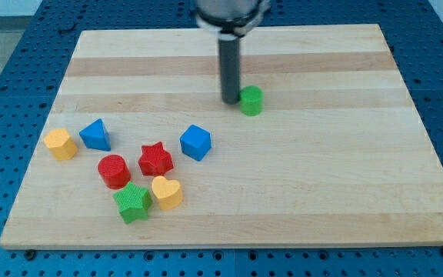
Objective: Push yellow hexagon up and right a bit
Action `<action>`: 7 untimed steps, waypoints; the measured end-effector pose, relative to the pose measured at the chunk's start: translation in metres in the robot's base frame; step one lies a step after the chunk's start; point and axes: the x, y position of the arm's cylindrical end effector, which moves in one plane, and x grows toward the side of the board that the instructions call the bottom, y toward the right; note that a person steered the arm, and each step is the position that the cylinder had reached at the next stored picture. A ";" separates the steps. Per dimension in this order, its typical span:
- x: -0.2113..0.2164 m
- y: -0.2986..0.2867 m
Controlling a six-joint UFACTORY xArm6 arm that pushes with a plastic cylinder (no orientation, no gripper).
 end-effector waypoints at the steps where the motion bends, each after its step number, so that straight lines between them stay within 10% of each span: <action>1: -0.016 0.016; 4: -0.002 -0.241; 7: 0.089 -0.320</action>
